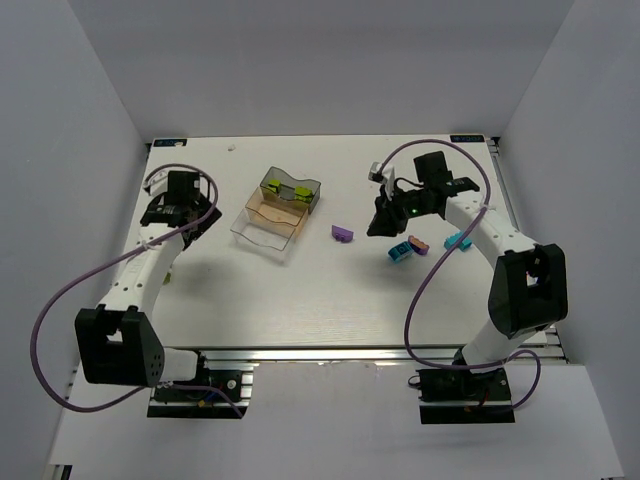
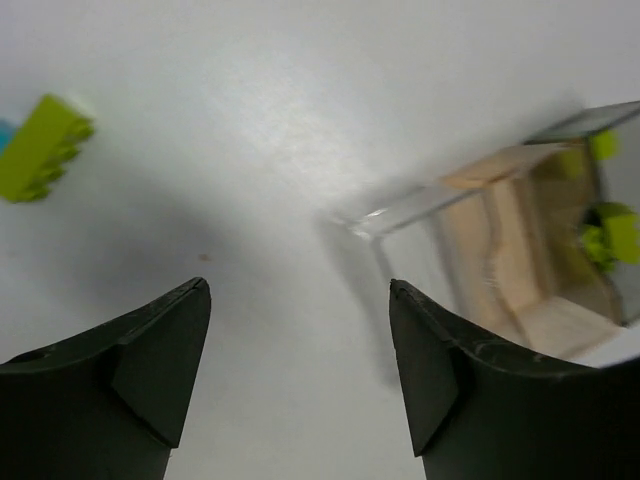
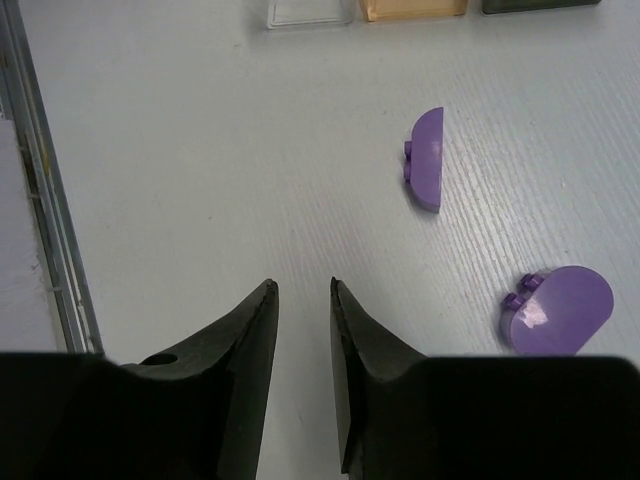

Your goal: Sort the legos into containers by color

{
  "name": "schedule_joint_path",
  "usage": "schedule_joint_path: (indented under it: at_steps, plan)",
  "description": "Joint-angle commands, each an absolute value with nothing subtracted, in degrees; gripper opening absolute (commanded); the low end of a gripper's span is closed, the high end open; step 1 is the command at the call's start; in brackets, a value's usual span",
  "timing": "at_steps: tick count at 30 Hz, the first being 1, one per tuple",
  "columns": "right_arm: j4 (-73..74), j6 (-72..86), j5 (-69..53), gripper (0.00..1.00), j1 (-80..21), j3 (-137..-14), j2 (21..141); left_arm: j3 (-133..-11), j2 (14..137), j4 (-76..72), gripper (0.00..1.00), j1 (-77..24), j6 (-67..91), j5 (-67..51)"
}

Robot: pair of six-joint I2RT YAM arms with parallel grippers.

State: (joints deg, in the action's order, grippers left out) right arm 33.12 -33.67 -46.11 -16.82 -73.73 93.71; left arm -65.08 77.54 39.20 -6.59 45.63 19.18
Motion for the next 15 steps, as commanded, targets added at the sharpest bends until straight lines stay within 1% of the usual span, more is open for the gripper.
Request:
schedule_joint_path:
  at_steps: [1, 4, 7, 11, 15]
  plan:
    - [34.10, -34.54, -47.64, 0.34, -18.02, -76.29, 93.87, -61.70, 75.41, 45.77, 0.82, -0.47, 40.45, 20.57]
    - [33.75, -34.28, -48.34, 0.38, -18.46, -76.20, 93.69, -62.05, 77.16, 48.06, 0.82, 6.91, 32.54, 20.13]
    - [33.66, -34.28, -49.39, 0.41, -18.54, -75.85, 93.34, -64.42, 80.15, 49.30, 0.82, 12.02, 26.38, 19.07]
    - [33.40, -34.54, -50.27, 0.42, -18.54, -75.24, 92.81, -66.79, 86.03, 47.47, 0.82, 14.15, 19.88, 17.85]
    - [32.96, -34.80, -50.80, 0.42, -18.54, -74.18, 92.29, -68.03, 90.96, 44.74, 0.76, 14.33, 11.89, 14.24]
